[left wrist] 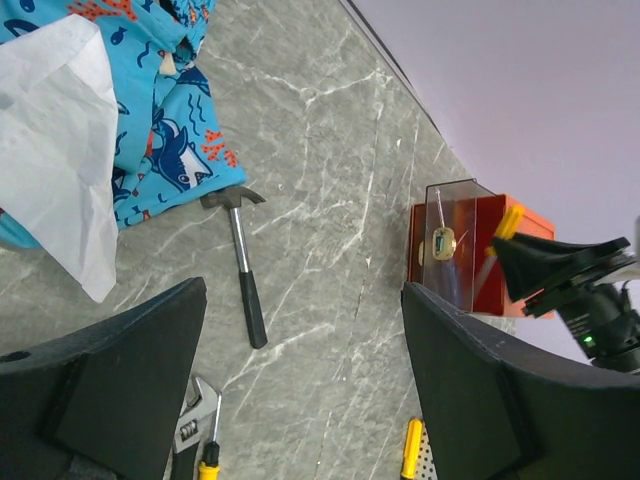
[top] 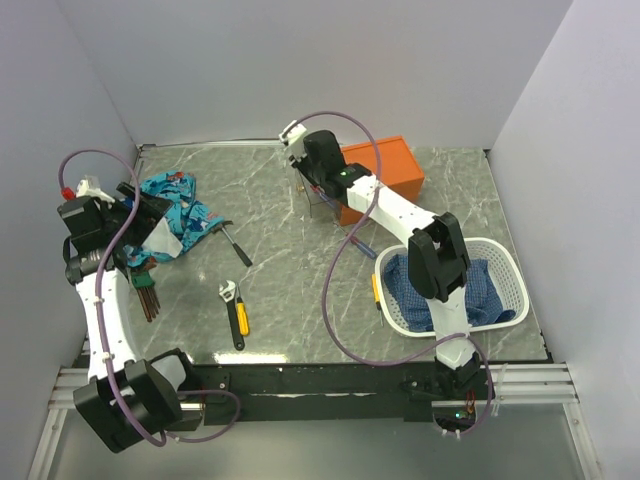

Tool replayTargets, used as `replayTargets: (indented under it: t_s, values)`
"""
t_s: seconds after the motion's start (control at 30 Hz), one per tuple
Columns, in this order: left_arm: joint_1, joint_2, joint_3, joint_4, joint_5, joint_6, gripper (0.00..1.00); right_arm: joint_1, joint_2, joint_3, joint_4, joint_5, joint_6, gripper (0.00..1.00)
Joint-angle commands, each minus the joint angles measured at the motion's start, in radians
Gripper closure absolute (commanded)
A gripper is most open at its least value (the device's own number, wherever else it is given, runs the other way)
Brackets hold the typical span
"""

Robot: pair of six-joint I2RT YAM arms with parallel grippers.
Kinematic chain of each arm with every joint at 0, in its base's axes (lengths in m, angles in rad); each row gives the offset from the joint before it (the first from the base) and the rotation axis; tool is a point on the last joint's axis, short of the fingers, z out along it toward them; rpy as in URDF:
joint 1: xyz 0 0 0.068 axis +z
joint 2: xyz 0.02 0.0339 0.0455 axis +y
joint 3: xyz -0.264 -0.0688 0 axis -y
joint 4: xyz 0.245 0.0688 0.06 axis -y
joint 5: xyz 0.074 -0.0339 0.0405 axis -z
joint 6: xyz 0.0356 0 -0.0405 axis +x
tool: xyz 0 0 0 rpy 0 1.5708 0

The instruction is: Sort the tools into containers

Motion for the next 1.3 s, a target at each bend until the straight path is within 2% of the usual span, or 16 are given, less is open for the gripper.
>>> replayTargets:
  t_s: [0.0,0.1,0.2,0.27,0.37,0.5,0.63,0.77,0.93,1.07,1.27]
  values:
    - [0.007,0.011,0.025,0.048,0.012,-0.008,0.15,-0.002,-0.105,-0.011,-0.033,-0.002,-0.025,0.46]
    - [0.013,0.019,0.035,0.054,0.02,-0.018,0.15,0.013,-0.143,0.005,-0.042,-0.002,-0.016,0.4]
    - [0.013,0.018,0.044,0.057,0.017,-0.016,0.15,0.052,-0.204,-0.003,-0.039,-0.036,0.015,0.39]
    - [0.013,0.016,0.042,0.062,0.017,-0.013,0.14,0.098,-0.246,-0.024,-0.065,-0.114,0.045,0.4]
    - [0.015,0.005,0.041,0.059,0.006,-0.011,0.14,0.167,-0.295,-0.107,-0.123,-0.22,0.15,0.42]
    - [0.015,-0.001,0.061,0.021,-0.037,-0.002,0.13,0.327,-0.327,-0.259,-0.133,-0.288,0.348,0.42]
    - [0.023,0.004,0.099,-0.027,-0.101,0.018,0.11,0.412,-0.263,-0.323,-0.139,-0.347,0.53,0.42]
    - [0.03,0.001,0.107,-0.03,-0.109,0.015,0.11,0.474,-0.186,-0.308,-0.16,-0.361,0.653,0.42]
    - [0.056,-0.027,0.084,-0.021,-0.097,0.007,0.11,0.503,-0.075,-0.235,-0.186,-0.335,0.719,0.42]
    - [0.082,-0.039,0.056,-0.022,-0.081,-0.011,0.11,0.51,-0.01,-0.218,-0.212,-0.326,0.803,0.37]
    - [0.102,-0.067,0.033,-0.025,-0.09,-0.008,0.12,0.533,0.045,-0.193,-0.2,-0.328,0.817,0.36]
